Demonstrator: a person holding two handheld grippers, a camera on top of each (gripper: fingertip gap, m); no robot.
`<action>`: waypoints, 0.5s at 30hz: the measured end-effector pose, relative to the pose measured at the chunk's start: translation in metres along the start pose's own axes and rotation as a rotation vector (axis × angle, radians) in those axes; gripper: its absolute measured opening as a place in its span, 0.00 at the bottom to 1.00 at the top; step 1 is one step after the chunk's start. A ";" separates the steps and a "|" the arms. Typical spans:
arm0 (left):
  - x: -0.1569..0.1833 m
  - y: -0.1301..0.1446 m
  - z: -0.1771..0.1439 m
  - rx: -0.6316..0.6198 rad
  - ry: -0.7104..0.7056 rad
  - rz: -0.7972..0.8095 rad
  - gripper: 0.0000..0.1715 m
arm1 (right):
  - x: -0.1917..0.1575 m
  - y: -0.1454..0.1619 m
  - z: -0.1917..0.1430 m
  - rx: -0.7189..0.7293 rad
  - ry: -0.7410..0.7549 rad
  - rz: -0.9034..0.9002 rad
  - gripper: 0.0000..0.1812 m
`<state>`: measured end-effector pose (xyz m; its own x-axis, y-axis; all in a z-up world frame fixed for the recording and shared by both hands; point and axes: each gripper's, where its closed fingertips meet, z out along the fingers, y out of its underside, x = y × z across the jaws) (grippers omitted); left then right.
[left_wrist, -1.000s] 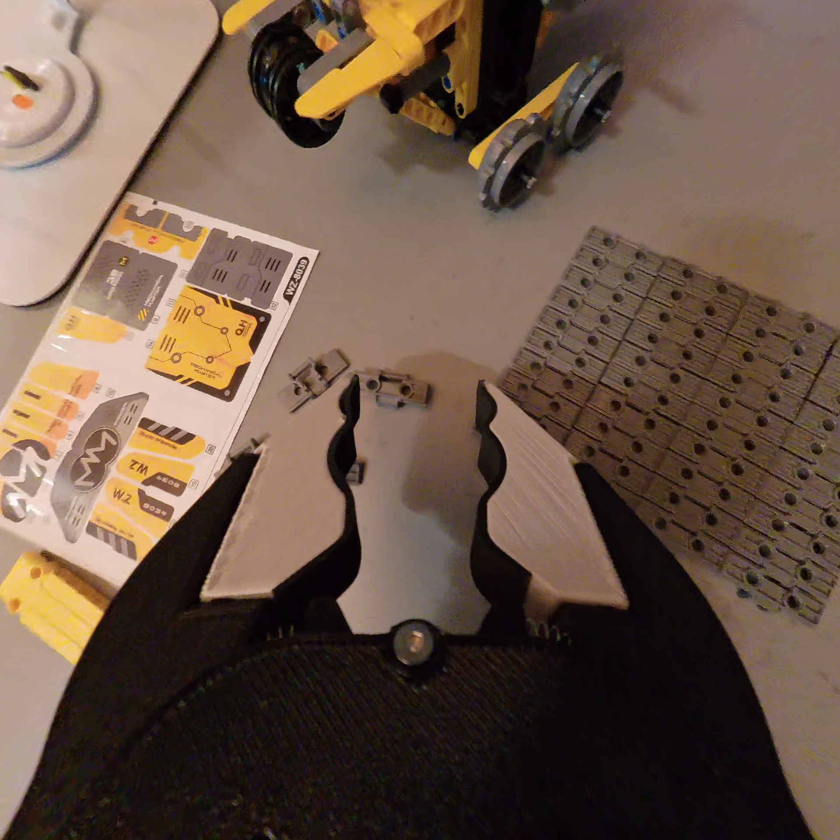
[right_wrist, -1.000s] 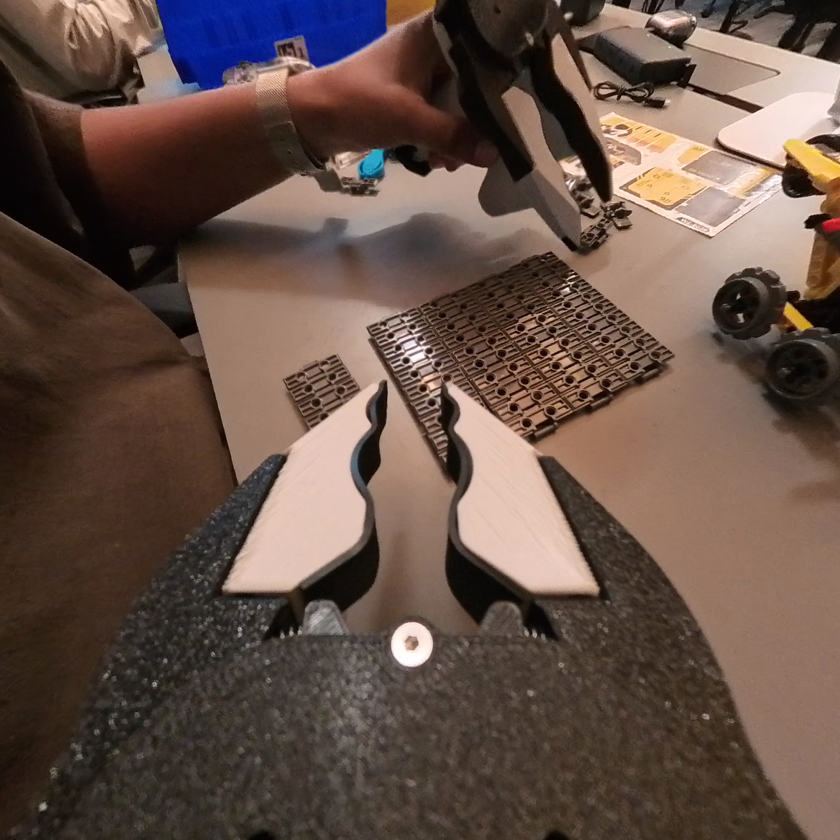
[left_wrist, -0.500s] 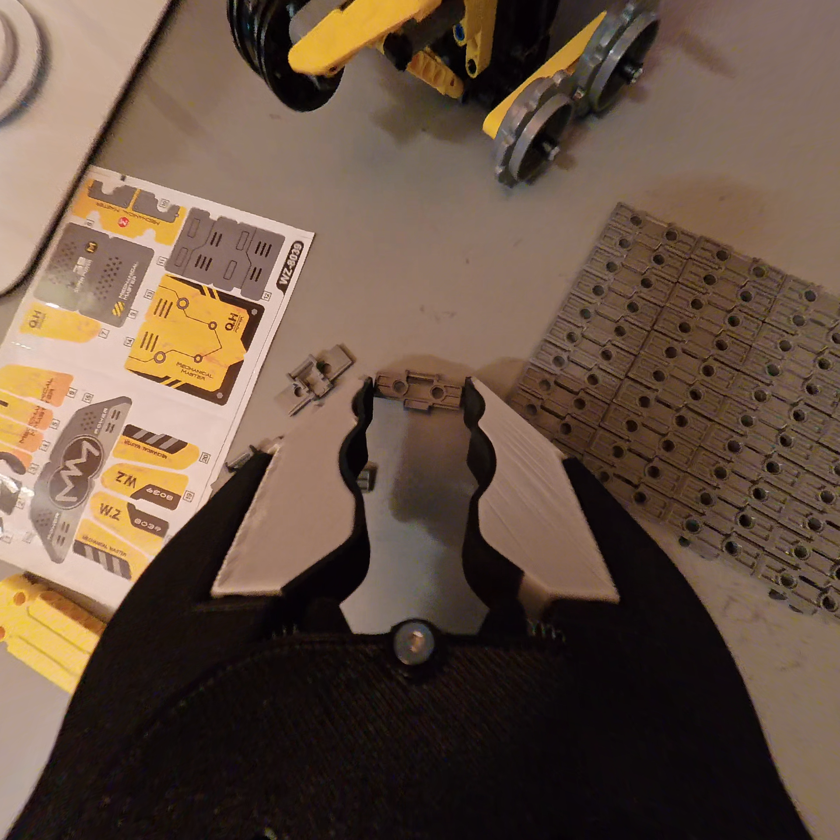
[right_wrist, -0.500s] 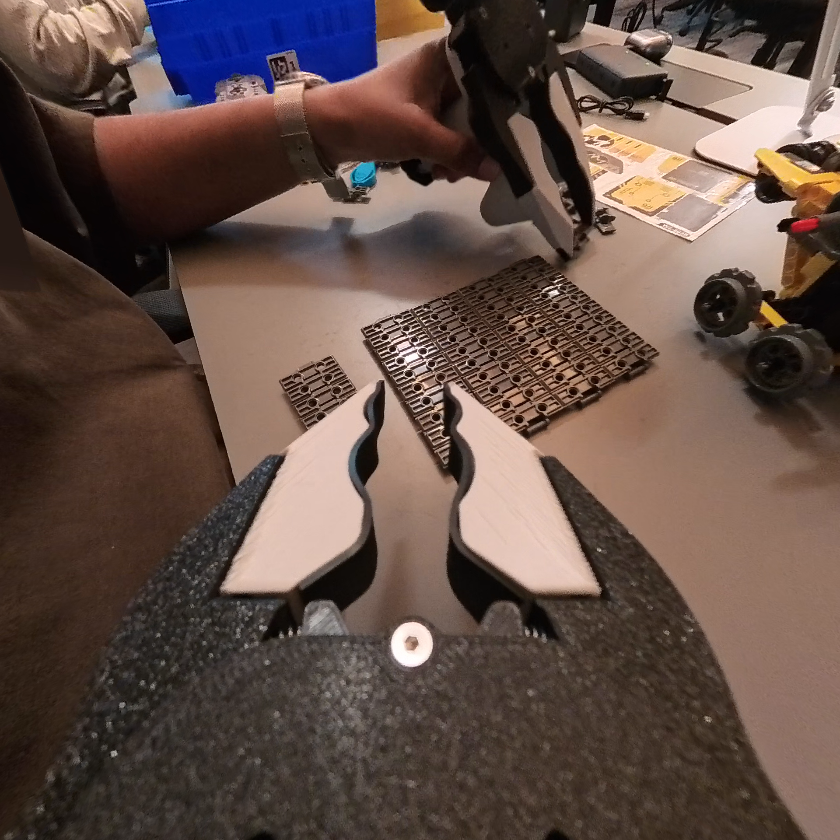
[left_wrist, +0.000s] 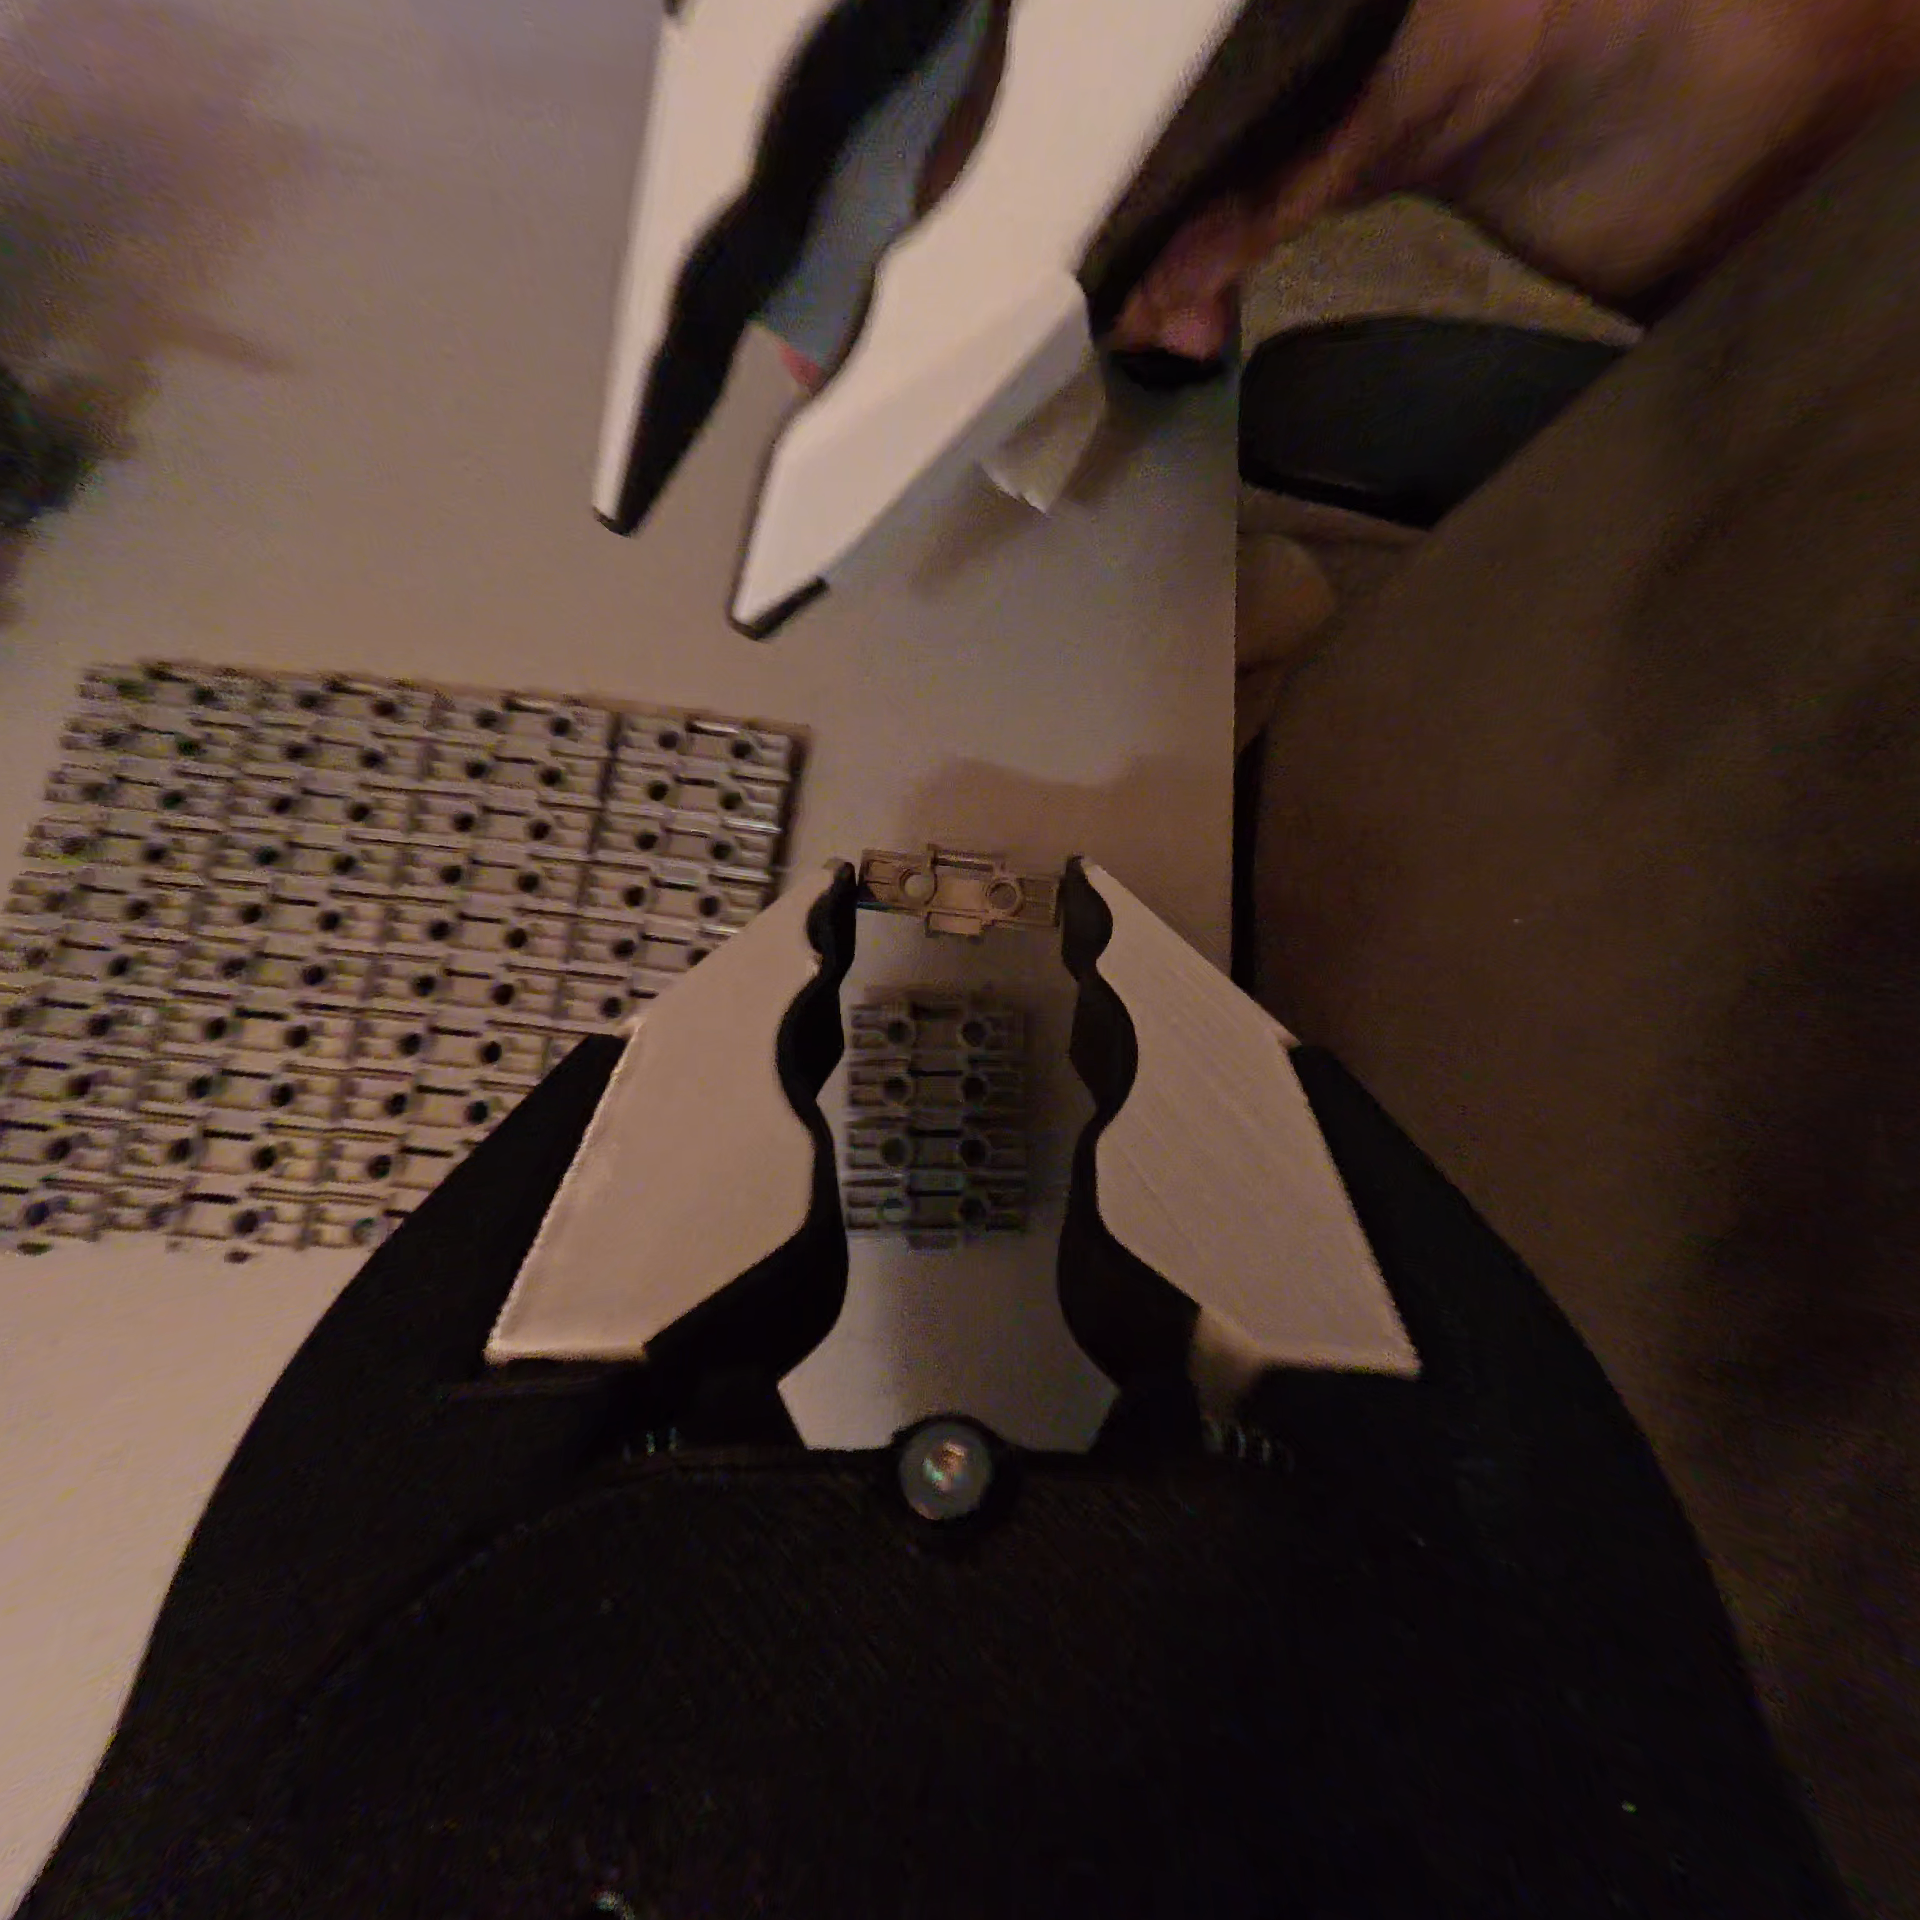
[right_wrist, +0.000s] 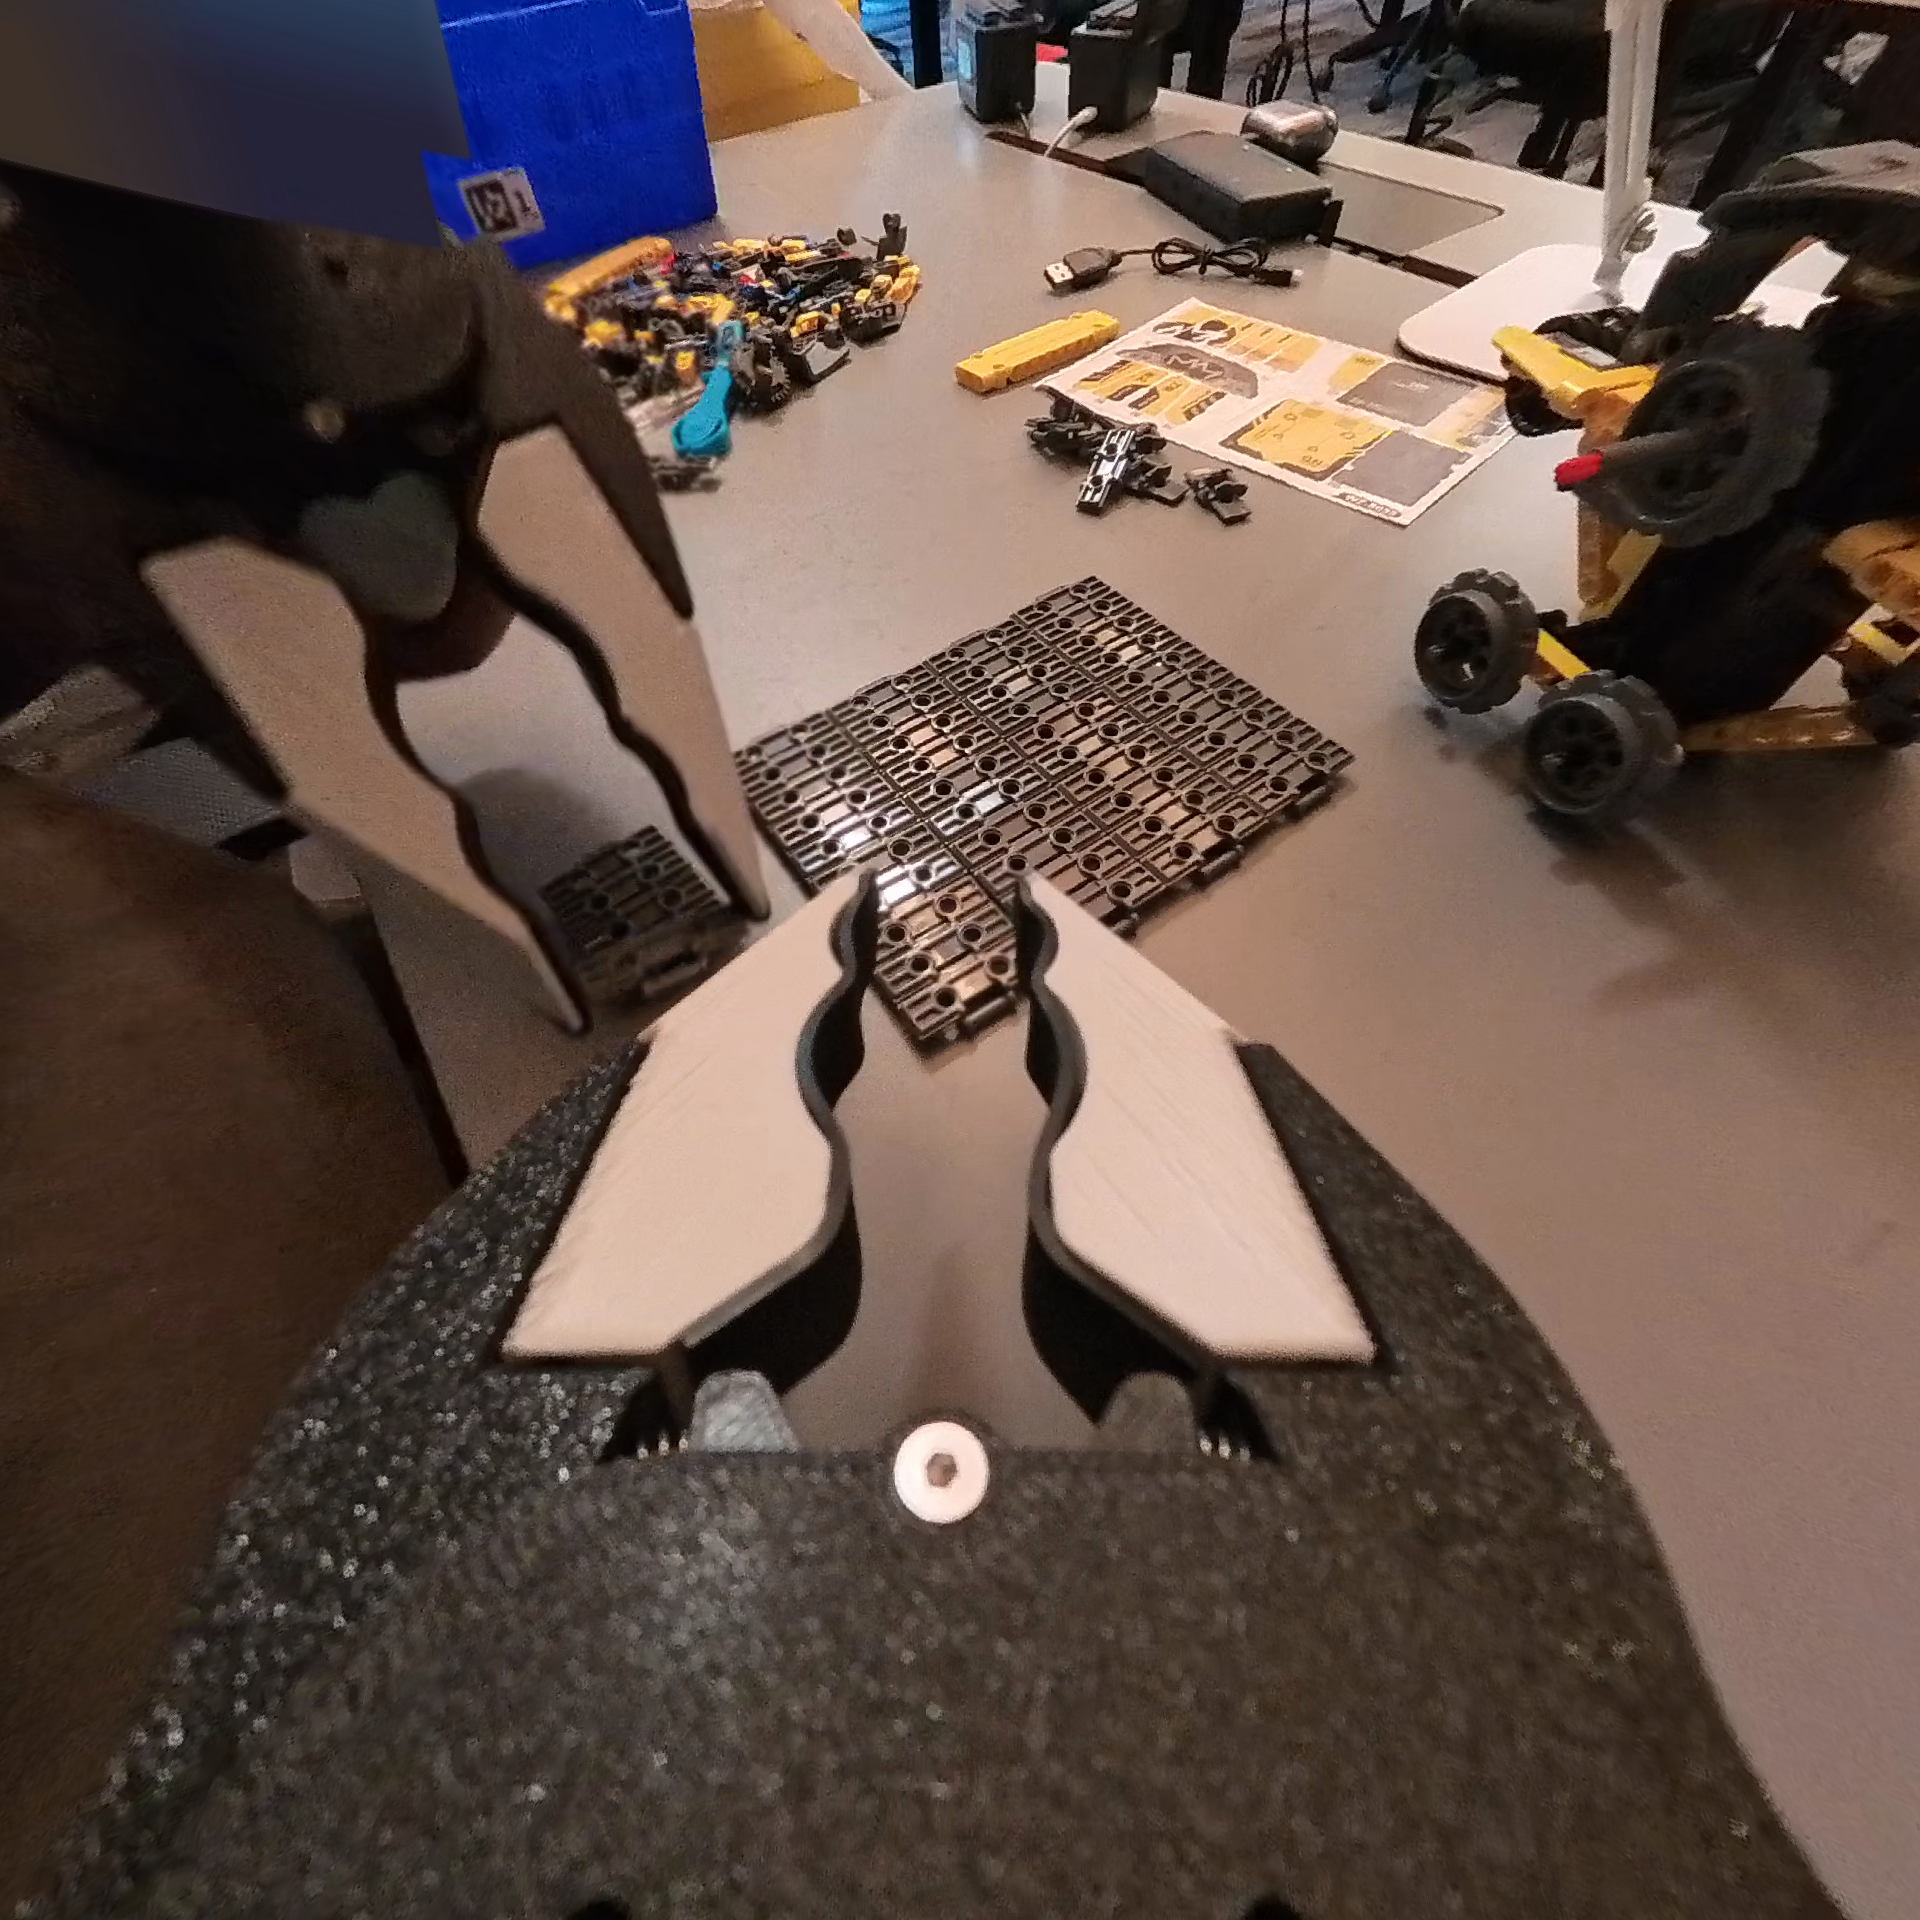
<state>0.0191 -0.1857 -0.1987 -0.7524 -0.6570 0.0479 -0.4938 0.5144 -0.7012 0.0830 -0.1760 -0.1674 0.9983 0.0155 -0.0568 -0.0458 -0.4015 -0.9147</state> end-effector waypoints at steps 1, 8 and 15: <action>0.003 0.005 0.005 -0.019 -0.014 0.011 0.22 | -0.001 0.001 -0.001 -0.002 0.000 -0.001 0.14; -0.002 0.019 0.012 -0.064 -0.050 -0.003 0.22 | -0.009 0.008 0.000 -0.047 0.010 -0.052 0.15; -0.001 0.021 0.010 -0.060 -0.033 -0.006 0.30 | -0.035 0.020 0.006 -0.137 -0.135 -0.154 0.17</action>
<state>0.0139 -0.1801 -0.2205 -0.7350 -0.6775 0.0275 -0.5240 0.5418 -0.6571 0.0471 -0.1789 -0.1864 0.9787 0.2043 0.0181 0.1211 -0.5049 -0.8546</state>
